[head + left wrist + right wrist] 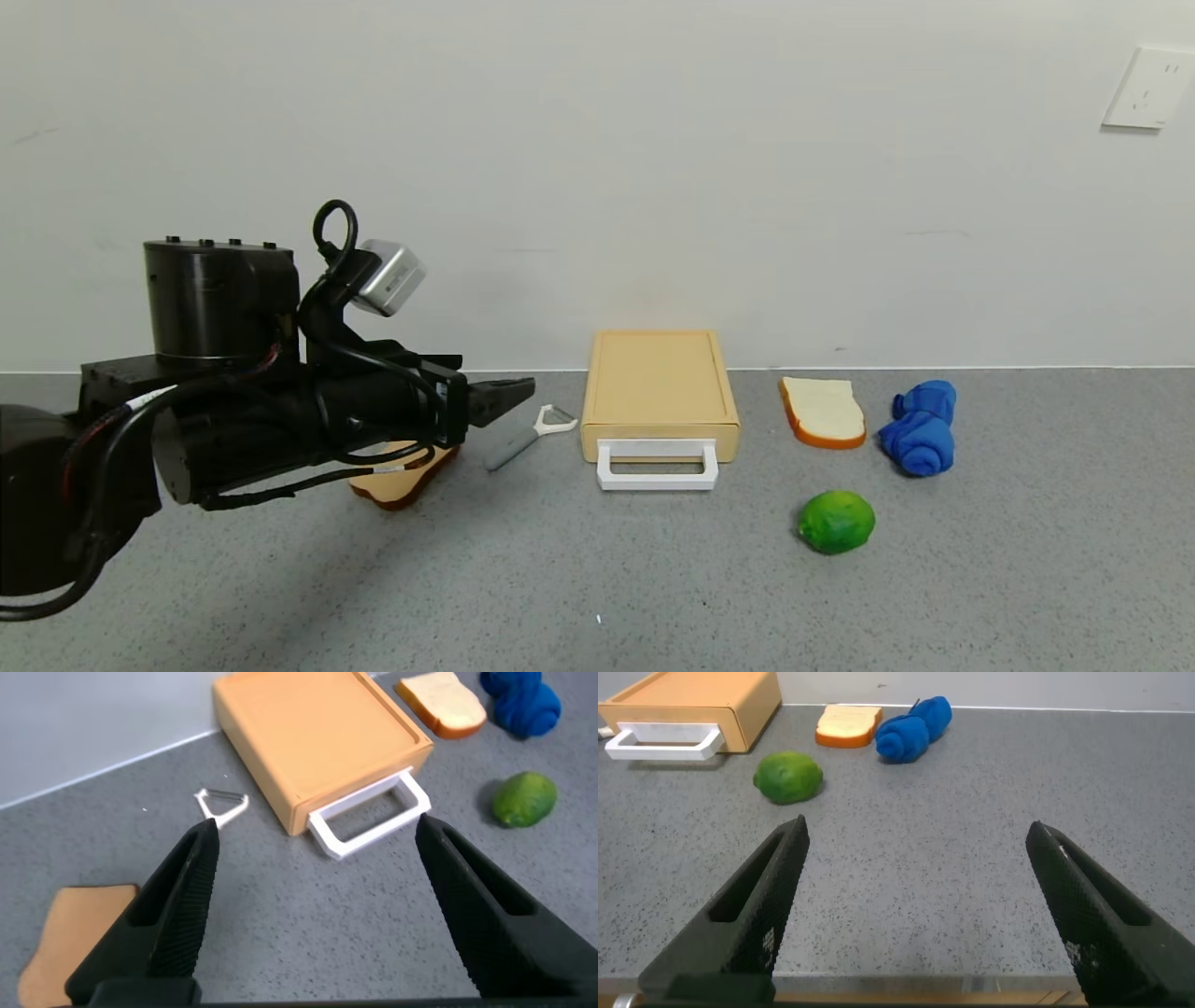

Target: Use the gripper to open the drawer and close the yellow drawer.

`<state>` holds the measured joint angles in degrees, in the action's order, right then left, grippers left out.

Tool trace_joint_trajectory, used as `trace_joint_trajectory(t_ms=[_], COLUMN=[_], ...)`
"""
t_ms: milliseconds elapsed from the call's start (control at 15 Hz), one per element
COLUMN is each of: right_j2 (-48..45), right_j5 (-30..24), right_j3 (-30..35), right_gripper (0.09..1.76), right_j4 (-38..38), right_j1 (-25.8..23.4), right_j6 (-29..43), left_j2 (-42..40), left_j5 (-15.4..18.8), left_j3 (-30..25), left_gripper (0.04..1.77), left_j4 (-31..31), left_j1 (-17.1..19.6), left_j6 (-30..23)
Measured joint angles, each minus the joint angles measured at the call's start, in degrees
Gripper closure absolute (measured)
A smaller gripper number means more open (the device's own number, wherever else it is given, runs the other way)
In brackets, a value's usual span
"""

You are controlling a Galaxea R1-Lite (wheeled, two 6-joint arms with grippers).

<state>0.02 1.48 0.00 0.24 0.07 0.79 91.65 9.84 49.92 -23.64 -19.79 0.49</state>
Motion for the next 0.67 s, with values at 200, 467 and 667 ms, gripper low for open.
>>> trace_joint_trajectory(t_ms=[200, 467, 667], right_j2=[0.0, 0.0, 0.0], right_j5=[0.0, -0.07, -0.1], right_j3=[0.0, 0.0, 0.0], right_gripper=[0.14, 0.14, 0.14], right_j4=[0.0, 0.0, 0.0], right_j1=[0.0, 0.0, 0.0], right_j6=[-0.02, -0.02, -0.02], left_j2=[-1.93, -6.68, -11.86], left_j5=[-0.5, -0.94, -0.87], left_j3=[-5.02, -9.11, -12.47], left_gripper=[0.22, 0.17, 0.14], left_j4=[-7.01, -8.08, -7.73], left_j1=[2.51, 7.28, 11.24], left_j6=[0.41, 1.74, 1.94])
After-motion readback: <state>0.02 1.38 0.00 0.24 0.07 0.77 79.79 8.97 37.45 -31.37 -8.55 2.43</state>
